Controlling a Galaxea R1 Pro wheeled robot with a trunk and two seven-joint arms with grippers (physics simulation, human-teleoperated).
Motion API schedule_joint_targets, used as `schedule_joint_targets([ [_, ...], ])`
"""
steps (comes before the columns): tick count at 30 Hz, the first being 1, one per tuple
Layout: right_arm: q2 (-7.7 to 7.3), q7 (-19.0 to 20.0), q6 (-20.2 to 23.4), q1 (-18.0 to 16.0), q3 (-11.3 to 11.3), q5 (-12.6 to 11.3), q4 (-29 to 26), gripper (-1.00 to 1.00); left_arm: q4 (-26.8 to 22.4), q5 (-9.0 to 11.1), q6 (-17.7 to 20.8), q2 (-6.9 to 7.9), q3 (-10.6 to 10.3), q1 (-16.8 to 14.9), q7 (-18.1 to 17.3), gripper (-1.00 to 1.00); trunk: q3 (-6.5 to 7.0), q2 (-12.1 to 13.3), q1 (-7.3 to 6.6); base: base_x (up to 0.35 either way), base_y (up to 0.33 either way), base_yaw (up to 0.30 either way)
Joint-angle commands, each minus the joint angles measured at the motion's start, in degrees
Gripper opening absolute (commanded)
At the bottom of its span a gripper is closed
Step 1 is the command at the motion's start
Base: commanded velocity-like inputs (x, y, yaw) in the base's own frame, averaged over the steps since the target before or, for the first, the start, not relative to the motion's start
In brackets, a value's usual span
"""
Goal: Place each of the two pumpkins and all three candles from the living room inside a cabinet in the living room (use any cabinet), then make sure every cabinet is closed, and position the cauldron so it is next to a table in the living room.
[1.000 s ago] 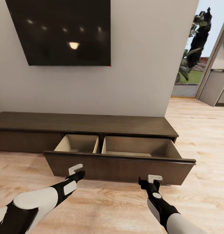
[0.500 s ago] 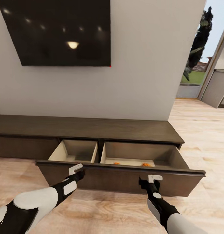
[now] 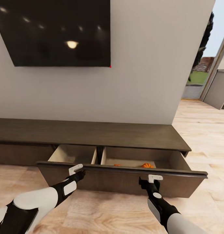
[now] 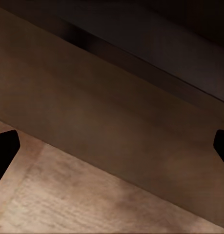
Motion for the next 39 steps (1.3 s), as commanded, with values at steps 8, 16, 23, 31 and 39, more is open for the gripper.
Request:
schedule_joint_targets([
  [8,-0.07,-0.3,-0.3,0.0,0.5,-0.6,0.0,1.0,-0.2,0.3,-0.4,0.08,-0.1,-0.1,0.4,1.0,-0.05,0.0,0.01,0.239,0.0,0.0],
  [16,-0.12,-0.3,-0.3,0.0,0.5,-0.6,0.0,1.0,-0.3,0.3,-0.5,0.08,-0.1,-0.1,0.4,1.0,-0.05,0.0,0.01,0.232,0.0,0.0],
  [23,-0.12,-0.3,-0.4,0.0,0.5,-0.6,0.0,1.0,-0.3,0.3,-0.5,0.08,-0.1,-0.1,0.4,1.0,-0.05,0.0,0.01,0.217,0.0,0.0],
  [31,-0.12,-0.3,-0.4,0.0,0.5,-0.6,0.0,1.0,-0.3,0.3,-0.5,0.08,-0.1,-0.1,0.4,1.0,-0.05,0.0,0.01,0.183,0.0,0.0],
  [39,-0.12,-0.3,-0.4,0.0,0.5,-0.6,0.0,1.0,-0.3,0.3,-0.5,0.08,-0.1,-0.1,0.4,1.0,-0.05,0.0,0.01,0.056,0.0,0.0],
])
